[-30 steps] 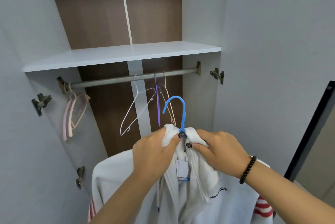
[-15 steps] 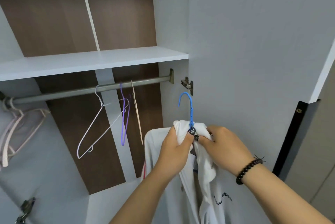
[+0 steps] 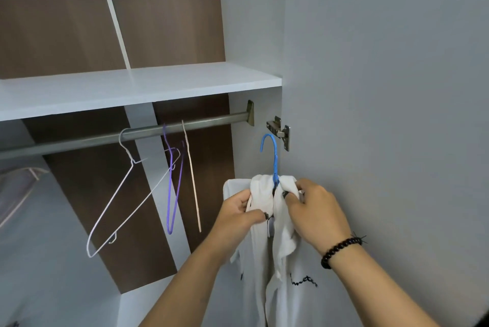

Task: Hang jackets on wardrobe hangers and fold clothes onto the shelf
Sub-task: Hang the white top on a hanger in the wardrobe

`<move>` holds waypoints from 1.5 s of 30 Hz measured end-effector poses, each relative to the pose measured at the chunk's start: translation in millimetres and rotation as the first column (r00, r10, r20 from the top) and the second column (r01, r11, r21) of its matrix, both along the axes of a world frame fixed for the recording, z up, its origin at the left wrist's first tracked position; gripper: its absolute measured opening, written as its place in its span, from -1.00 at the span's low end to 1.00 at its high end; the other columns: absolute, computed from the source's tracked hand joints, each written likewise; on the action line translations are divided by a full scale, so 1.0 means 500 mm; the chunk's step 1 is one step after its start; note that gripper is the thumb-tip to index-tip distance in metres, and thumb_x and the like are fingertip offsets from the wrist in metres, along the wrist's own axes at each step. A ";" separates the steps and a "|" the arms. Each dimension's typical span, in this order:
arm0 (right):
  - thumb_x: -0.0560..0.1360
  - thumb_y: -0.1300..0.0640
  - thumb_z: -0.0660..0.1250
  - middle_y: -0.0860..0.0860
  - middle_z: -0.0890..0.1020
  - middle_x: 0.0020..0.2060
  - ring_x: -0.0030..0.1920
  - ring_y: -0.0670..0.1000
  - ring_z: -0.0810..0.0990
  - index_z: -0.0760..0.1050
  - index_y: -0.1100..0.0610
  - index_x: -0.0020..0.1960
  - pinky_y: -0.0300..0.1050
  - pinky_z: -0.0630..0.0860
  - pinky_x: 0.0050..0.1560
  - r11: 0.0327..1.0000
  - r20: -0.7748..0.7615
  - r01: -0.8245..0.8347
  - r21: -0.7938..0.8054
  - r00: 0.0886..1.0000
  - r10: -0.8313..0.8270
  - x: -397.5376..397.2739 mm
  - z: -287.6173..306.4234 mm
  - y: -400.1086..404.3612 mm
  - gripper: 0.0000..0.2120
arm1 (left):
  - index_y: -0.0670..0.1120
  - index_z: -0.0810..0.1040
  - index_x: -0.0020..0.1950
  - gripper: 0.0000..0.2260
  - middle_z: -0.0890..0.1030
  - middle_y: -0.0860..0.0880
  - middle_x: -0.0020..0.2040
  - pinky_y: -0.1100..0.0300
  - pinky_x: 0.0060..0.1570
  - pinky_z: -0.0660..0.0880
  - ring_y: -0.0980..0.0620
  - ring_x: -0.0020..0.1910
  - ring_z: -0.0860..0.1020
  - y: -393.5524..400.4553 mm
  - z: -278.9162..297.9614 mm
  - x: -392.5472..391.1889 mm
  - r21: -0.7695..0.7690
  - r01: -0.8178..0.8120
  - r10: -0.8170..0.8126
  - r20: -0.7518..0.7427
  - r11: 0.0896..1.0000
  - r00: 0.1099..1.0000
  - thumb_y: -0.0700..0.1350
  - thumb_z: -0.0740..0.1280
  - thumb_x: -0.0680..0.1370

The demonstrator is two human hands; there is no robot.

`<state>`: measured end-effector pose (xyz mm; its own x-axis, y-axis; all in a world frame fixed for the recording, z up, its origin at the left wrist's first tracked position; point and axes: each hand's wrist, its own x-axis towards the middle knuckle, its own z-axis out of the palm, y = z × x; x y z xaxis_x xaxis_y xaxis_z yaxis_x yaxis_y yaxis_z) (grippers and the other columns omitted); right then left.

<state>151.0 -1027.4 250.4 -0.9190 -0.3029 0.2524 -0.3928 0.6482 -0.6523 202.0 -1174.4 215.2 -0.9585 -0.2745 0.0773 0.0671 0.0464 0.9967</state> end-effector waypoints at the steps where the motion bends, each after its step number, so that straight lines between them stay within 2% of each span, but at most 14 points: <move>1: 0.53 0.09 0.19 -0.03 0.53 -0.32 -0.24 0.08 0.51 0.43 0.05 -0.15 -0.13 0.34 -0.38 1.000 -0.007 0.001 0.001 1.000 -0.001 -0.013 -0.004 -0.016 -0.90 | -0.11 0.67 0.05 -0.70 0.67 -0.21 0.00 0.00 0.07 0.52 -0.15 -0.01 0.62 -0.019 -0.008 -0.013 -0.016 -0.015 0.015 0.008 1.000 1.000 -0.31 0.37 0.36; 4: 0.53 0.10 0.19 -0.03 0.53 -0.32 -0.23 0.07 0.51 0.45 0.06 -0.12 -0.13 0.37 -0.36 1.000 -0.022 -0.001 0.007 1.000 0.001 -0.064 -0.019 -0.070 -0.89 | -0.23 0.66 -0.08 -0.92 0.60 -0.10 -0.26 0.16 -0.23 0.42 -0.06 -0.27 0.48 -0.086 -0.039 -0.061 -0.068 -0.091 0.094 0.052 0.994 0.994 -0.22 0.42 0.49; 6: 0.53 0.10 0.19 -0.03 0.52 -0.33 -0.22 0.08 0.51 0.45 0.08 -0.14 -0.10 0.42 -0.30 1.000 -0.013 -0.003 0.018 1.000 0.003 -0.103 -0.024 -0.112 -0.88 | -0.29 0.60 -0.10 -0.78 0.46 -0.07 -0.31 0.22 -0.30 0.29 0.00 -0.28 0.36 -0.134 -0.054 -0.094 -0.082 -0.122 0.129 0.084 0.989 0.988 -0.11 0.40 0.53; 11: 0.52 0.06 0.22 -0.04 0.51 -0.37 -0.22 0.10 0.53 0.43 0.07 -0.22 -0.04 0.47 -0.24 0.999 -0.034 -0.016 0.029 0.999 0.017 -0.196 -0.027 -0.230 -0.84 | -0.01 0.60 0.08 -0.85 0.67 0.05 -0.07 0.31 -0.07 0.50 0.13 -0.07 0.61 -0.236 -0.048 -0.170 -0.130 -0.136 0.143 0.048 0.982 0.989 -0.07 0.24 0.63; 14: 0.52 0.06 0.23 0.00 0.53 -0.35 -0.22 0.11 0.53 0.45 0.13 -0.20 -0.03 0.49 -0.23 0.999 -0.076 -0.018 0.035 0.997 0.021 -0.241 -0.012 -0.287 -0.82 | 0.02 0.47 0.20 -0.82 0.59 0.13 0.03 0.48 -0.18 0.41 0.20 0.00 0.55 -0.274 -0.038 -0.211 -0.178 -0.258 0.258 -0.022 0.950 0.966 -0.16 0.23 0.62; 19: 0.55 0.06 0.22 0.04 0.53 -0.38 -0.27 0.11 0.54 0.50 0.18 -0.16 -0.02 0.53 -0.23 1.000 -0.074 -0.015 0.007 0.997 0.016 -0.311 0.001 -0.359 -0.78 | 0.14 0.07 0.49 -0.41 0.38 0.04 0.33 0.14 0.25 0.41 0.06 0.26 0.44 -0.318 -0.057 -0.236 -0.144 -0.337 0.323 -0.114 0.930 0.939 -0.28 0.23 0.59; 21: 0.55 0.07 0.22 0.05 0.52 -0.40 -0.30 0.12 0.54 0.48 0.20 -0.18 -0.04 0.50 -0.26 1.000 -0.065 -0.011 0.000 0.998 0.011 -0.333 -0.004 -0.382 -0.78 | 0.15 0.31 0.40 -0.51 0.44 0.10 0.28 0.12 0.31 0.40 0.08 0.29 0.45 -0.333 -0.081 -0.247 -0.267 -0.318 0.295 -0.123 0.910 0.947 -0.31 0.20 0.58; 24: 0.54 0.11 0.21 0.07 0.55 -0.37 -0.28 0.13 0.55 0.51 0.19 -0.15 -0.03 0.52 -0.24 1.000 -0.038 -0.010 -0.008 0.999 0.010 -0.360 -0.019 -0.408 -0.80 | 0.10 0.61 0.07 -0.65 0.54 0.13 0.09 0.26 0.22 0.45 0.28 0.06 0.51 -0.344 -0.108 -0.258 -0.350 -0.304 0.295 -0.079 0.886 0.952 -0.33 0.22 0.57; 26: 0.53 0.12 0.21 0.10 0.56 -0.36 -0.27 0.14 0.55 0.50 0.21 -0.16 -0.01 0.53 -0.23 1.000 -0.025 -0.001 -0.011 1.000 0.001 -0.375 -0.027 -0.415 -0.80 | 0.10 0.61 0.03 -0.73 0.54 0.13 0.05 0.34 0.11 0.49 0.39 -0.07 0.52 -0.338 -0.113 -0.265 -0.252 -0.316 0.313 -0.052 0.915 0.948 -0.27 0.31 0.54; 28: 0.53 0.10 0.22 0.11 0.57 -0.34 -0.27 0.14 0.55 0.51 0.21 -0.13 0.01 0.54 -0.20 1.000 -0.021 -0.001 -0.007 1.000 0.001 -0.386 -0.033 -0.414 -0.80 | 0.08 0.59 0.11 -0.75 0.50 0.13 0.07 0.36 0.09 0.49 0.37 -0.04 0.52 -0.325 -0.115 -0.278 -0.204 -0.312 0.313 -0.031 0.928 0.949 -0.20 0.39 0.50; 34: 0.55 0.09 0.23 0.02 0.43 -0.46 -0.38 0.09 0.44 0.33 0.10 -0.35 -0.06 0.45 -0.31 0.999 -0.027 -0.041 -0.027 0.999 0.041 -0.414 -0.020 -0.426 -0.69 | -0.02 0.44 0.39 -0.47 0.36 0.05 0.22 0.29 0.26 0.37 0.11 0.24 0.42 -0.314 -0.117 -0.326 -0.350 -0.216 0.255 0.068 0.911 0.964 -0.11 0.46 0.43; 38: 0.52 0.13 0.21 0.04 0.48 -0.44 -0.33 0.12 0.50 0.41 0.13 -0.33 -0.06 0.46 -0.30 0.997 0.062 -0.075 0.013 0.995 0.075 -0.423 -0.044 -0.427 -0.75 | -0.02 0.37 0.44 -0.40 0.30 0.04 0.27 0.19 0.27 0.42 0.06 0.28 0.41 -0.319 -0.136 -0.331 -0.407 -0.114 0.209 0.196 0.906 0.958 -0.08 0.45 0.42; 42: 0.55 0.09 0.21 0.00 0.44 -0.45 -0.31 0.10 0.48 0.34 0.04 -0.36 -0.06 0.45 -0.28 0.993 0.065 -0.106 0.044 0.993 0.103 -0.425 -0.072 -0.414 -0.70 | 0.00 0.33 0.45 -0.37 0.25 0.07 0.26 0.32 0.06 0.46 0.18 0.11 0.44 -0.304 -0.176 -0.327 -0.382 -0.072 0.179 0.253 0.921 0.951 -0.08 0.45 0.40; 45: 0.55 0.03 0.23 -0.02 0.41 -0.47 -0.33 0.09 0.46 0.29 0.02 -0.37 -0.06 0.42 -0.31 0.987 0.053 -0.149 0.056 0.988 0.146 -0.428 -0.079 -0.409 -0.66 | -0.06 0.42 0.20 -0.54 0.27 0.05 0.14 0.43 -0.19 0.37 0.21 -0.10 0.42 -0.286 -0.205 -0.324 -0.440 -0.038 0.168 0.261 0.897 0.951 -0.01 0.49 0.38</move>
<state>-63.2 -1231.9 210.7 -0.8739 -0.4491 0.1859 -0.4557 0.6237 -0.6351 39.9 -1317.2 112.6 -0.9246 -0.3757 -0.0631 -0.2453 0.4603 0.8532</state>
